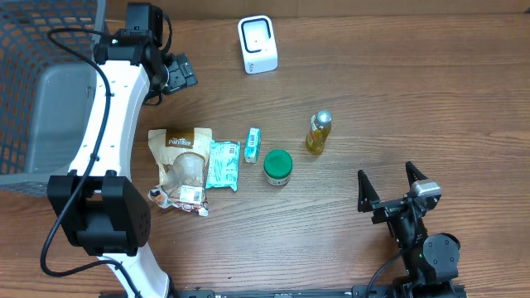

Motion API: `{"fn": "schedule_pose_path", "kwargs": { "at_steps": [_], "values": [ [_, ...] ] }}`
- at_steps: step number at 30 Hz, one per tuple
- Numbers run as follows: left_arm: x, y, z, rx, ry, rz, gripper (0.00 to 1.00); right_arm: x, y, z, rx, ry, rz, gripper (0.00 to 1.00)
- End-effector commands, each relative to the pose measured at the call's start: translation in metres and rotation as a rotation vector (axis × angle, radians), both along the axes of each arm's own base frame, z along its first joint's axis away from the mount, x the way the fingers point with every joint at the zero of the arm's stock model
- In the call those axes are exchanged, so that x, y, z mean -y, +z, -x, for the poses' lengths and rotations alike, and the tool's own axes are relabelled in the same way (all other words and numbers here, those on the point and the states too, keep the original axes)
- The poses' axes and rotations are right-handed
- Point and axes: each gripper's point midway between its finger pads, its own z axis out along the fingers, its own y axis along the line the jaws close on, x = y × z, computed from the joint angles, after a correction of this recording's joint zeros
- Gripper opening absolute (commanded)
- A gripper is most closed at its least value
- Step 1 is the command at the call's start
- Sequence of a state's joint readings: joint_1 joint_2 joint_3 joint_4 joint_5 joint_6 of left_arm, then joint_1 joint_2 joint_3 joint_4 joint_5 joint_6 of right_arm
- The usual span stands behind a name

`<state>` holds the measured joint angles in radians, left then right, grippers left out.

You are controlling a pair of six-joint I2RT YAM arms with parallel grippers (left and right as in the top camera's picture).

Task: Scan the item barcode

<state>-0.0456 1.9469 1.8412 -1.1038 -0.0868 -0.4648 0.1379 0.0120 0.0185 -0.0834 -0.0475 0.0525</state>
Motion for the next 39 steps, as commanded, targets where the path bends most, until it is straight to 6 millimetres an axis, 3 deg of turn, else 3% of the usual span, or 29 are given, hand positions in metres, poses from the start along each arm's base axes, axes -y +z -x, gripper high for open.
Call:
{"fn": "schedule_pose_path", "kwargs": {
  "at_steps": [1, 7, 12, 18, 35, 39],
  "values": [
    [0.001, 0.012, -0.003, 0.033, 0.007, 0.01, 1.0, 0.002, -0.003, 0.0, 0.001, -0.009, 0.001, 1.0],
    [0.001, 0.012, -0.003, 0.033, 0.007, 0.01, 1.0, 0.002, -0.002, 0.0, 0.003, -0.009, 0.001, 1.0],
    [0.001, 0.012, -0.003, 0.033, 0.007, 0.01, 1.0, 0.001, 0.019, 0.0, 0.09, -0.005, -0.011, 1.0],
    [0.001, 0.012, -0.003, 0.033, 0.007, 0.01, 1.0, 0.001, -0.003, 0.0, 0.001, -0.006, 0.001, 1.0],
    [0.001, 0.012, -0.003, 0.033, 0.007, 0.01, 1.0, -0.001, -0.002, 0.0, -0.009, 0.006, -0.055, 1.0],
    [0.001, 0.012, -0.003, 0.033, 0.007, 0.01, 1.0, -0.008, 0.009, 0.004, -0.005, 0.048, -0.056, 1.0]
  ]
}}
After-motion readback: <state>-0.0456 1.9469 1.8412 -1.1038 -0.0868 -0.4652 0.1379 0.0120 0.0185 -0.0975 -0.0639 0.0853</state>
